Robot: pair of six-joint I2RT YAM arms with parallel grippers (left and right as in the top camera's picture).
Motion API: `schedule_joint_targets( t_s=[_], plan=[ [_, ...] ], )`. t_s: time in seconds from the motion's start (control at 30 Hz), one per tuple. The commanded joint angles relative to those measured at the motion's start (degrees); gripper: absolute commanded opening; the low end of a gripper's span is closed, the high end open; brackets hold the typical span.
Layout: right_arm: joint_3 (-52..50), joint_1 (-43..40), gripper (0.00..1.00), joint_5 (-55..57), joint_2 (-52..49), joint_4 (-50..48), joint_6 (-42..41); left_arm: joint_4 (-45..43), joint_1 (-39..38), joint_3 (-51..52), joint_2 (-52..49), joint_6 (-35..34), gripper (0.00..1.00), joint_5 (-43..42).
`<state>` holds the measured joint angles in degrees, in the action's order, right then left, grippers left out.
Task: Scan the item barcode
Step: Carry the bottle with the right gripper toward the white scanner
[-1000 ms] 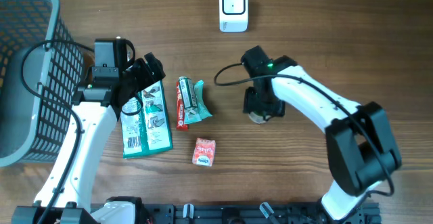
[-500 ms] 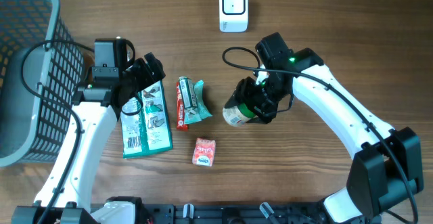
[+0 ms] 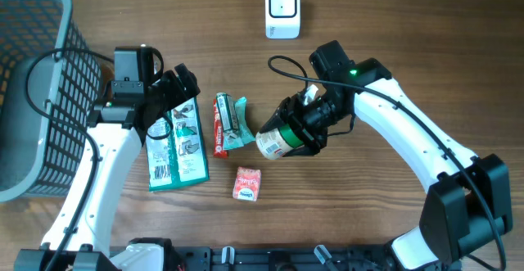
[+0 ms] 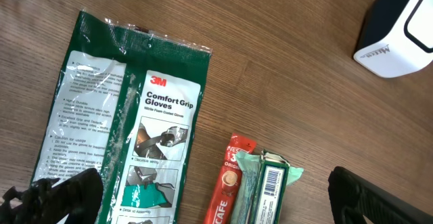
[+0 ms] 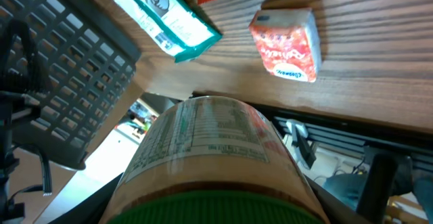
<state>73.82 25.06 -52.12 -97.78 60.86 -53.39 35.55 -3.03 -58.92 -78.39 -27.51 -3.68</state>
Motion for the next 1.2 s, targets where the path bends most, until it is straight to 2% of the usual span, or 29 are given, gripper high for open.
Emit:
schedule_joint_targets(
  t_s=[0.0, 0.63, 0.83, 1.0, 1.07, 1.17],
  plan=[
    [0.9, 0.0, 0.07, -3.3, 0.7, -0.1, -0.8, -0.2, -0.1, -0.9, 0.7, 0.2, 1.0, 0.8],
    [0.9, 0.0, 0.07, -2.1, 0.7, -0.5, -1.3, -0.2, -0.1, -0.9, 0.7, 0.2, 1.0, 0.8],
    [0.9, 0.0, 0.07, 4.5, 0.7, -1.3, -2.1, -0.2, -0.1, -0.9, 0.7, 0.2, 1.0, 0.8],
    [0.9, 0.0, 0.07, 14.4, 0.7, -4.3, -2.1, -0.2, -0.1, -0.9, 0.7, 0.2, 1.0, 0.8],
    [0.9, 0.0, 0.16, 17.6, 0.7, -6.6, -1.2, -0.2, -0.1, -0.9, 0.7, 0.2, 1.0, 0.8],
    [0.9, 0.0, 0.2, 22.7, 0.7, -9.7, 4.5, -0.2, -0.1, -0.9, 0.7, 0.2, 1.0, 0.8]
  ],
)
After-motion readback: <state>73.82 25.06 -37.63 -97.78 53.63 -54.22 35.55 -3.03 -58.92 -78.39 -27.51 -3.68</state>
